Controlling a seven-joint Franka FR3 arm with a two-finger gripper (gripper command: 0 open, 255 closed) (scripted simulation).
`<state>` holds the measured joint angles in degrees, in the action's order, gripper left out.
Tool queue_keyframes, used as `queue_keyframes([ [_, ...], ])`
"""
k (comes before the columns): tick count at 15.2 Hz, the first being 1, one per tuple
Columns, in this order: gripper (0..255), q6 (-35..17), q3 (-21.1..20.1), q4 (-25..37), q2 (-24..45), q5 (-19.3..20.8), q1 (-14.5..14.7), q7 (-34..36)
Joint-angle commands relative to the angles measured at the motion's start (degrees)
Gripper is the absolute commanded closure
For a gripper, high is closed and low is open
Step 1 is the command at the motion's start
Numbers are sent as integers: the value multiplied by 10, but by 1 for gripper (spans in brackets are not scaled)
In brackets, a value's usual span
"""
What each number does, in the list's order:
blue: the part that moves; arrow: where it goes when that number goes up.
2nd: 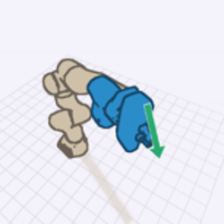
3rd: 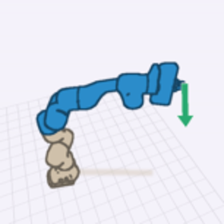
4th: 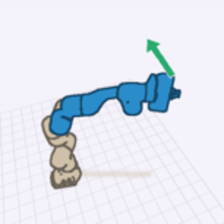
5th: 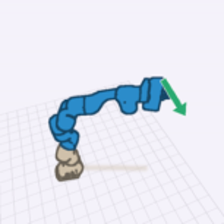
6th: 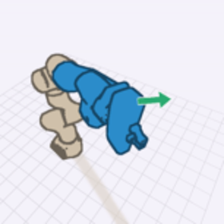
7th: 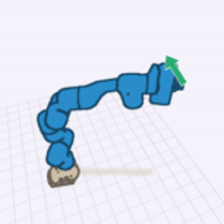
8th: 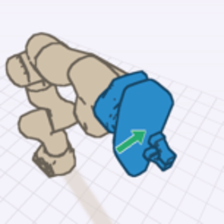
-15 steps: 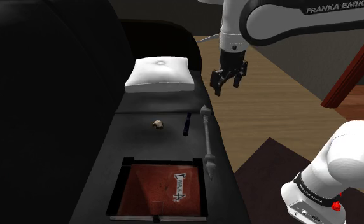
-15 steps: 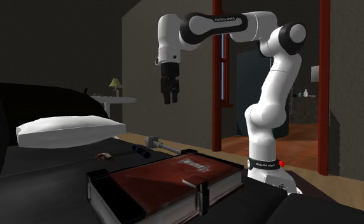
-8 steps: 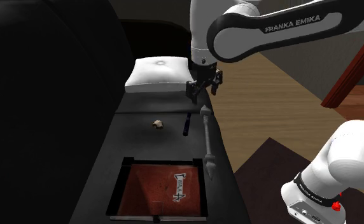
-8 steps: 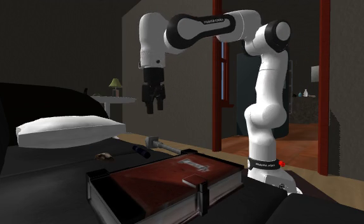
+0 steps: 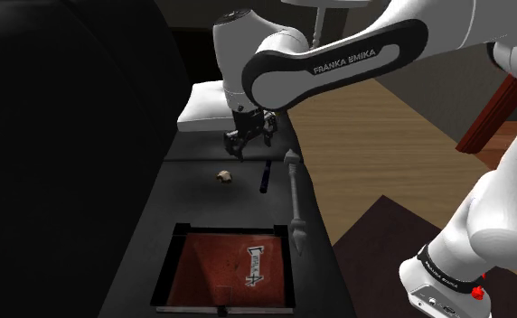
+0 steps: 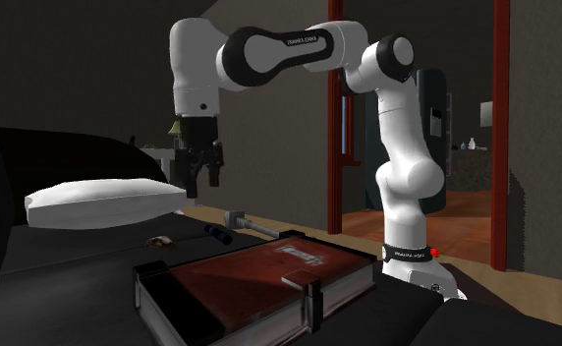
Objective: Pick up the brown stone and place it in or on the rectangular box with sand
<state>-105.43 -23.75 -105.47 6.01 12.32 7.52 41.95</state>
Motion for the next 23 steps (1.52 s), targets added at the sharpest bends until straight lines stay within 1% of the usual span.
queue_keyframes([
  [1, 0, 2, -6, 39, 48, 26, 14, 25],
  [5, 0, 23, -7, 138, 147, 76, 53, 62],
  [8, 0, 47, -1, 226, 225, 109, 88, 80],
  [9, 0, 49, 0, 234, 231, 111, 92, 81],
  [16, 0, -4, 6, 186, 237, 118, 82, 88],
  [23, 0, -4, 6, 186, 237, 118, 82, 88],
])
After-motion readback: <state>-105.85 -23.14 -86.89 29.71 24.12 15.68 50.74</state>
